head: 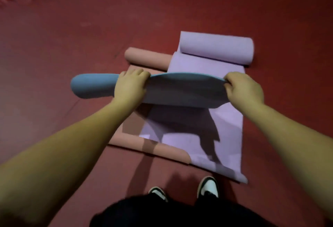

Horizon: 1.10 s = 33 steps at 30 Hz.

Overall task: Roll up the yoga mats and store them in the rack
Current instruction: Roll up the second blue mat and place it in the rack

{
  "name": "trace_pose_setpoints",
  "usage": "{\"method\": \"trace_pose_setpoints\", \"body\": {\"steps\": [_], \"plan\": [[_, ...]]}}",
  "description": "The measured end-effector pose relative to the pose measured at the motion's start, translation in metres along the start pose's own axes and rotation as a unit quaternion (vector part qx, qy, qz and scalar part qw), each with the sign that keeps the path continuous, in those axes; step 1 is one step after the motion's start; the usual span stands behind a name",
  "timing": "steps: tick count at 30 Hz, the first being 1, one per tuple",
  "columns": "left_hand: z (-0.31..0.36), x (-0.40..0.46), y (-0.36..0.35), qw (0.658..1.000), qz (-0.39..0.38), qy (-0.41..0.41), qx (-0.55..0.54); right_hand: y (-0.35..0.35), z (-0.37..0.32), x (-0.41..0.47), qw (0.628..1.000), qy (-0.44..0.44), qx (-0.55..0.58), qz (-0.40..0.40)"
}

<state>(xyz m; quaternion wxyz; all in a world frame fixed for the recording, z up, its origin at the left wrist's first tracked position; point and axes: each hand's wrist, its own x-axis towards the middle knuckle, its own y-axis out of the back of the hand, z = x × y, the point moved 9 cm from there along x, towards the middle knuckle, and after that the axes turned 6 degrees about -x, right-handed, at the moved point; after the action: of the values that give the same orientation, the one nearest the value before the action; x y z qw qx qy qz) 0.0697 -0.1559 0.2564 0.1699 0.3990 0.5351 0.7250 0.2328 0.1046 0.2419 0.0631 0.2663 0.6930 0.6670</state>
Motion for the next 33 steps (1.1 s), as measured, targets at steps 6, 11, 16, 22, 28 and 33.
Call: {"method": "trace_pose_setpoints", "body": {"steps": [6, 11, 16, 22, 28, 33], "plan": [[0.104, -0.124, 0.103, 0.994, -0.063, -0.093, -0.016, 0.106, 0.021, -0.175, 0.997, -0.015, -0.036, -0.06], [0.131, -0.186, 0.142, 0.994, -0.068, -0.073, -0.043, 0.156, 0.01, -0.255, 0.999, 0.009, -0.034, -0.006], [0.144, -0.246, 0.15, 0.991, -0.074, -0.045, -0.105, 0.181, -0.004, -0.303, 0.999, 0.022, -0.035, -0.015], [0.145, -0.278, 0.13, 0.979, -0.157, -0.02, -0.125, 0.131, -0.048, -0.346, 0.99, 0.051, 0.012, -0.128], [0.161, -0.268, 0.195, 0.983, -0.094, -0.08, -0.134, 0.164, -0.042, -0.314, 0.994, 0.02, 0.008, -0.103], [0.146, -0.293, 0.135, 0.936, -0.336, 0.074, -0.069, 0.128, -0.04, -0.332, 0.927, -0.02, 0.093, -0.362]]}}
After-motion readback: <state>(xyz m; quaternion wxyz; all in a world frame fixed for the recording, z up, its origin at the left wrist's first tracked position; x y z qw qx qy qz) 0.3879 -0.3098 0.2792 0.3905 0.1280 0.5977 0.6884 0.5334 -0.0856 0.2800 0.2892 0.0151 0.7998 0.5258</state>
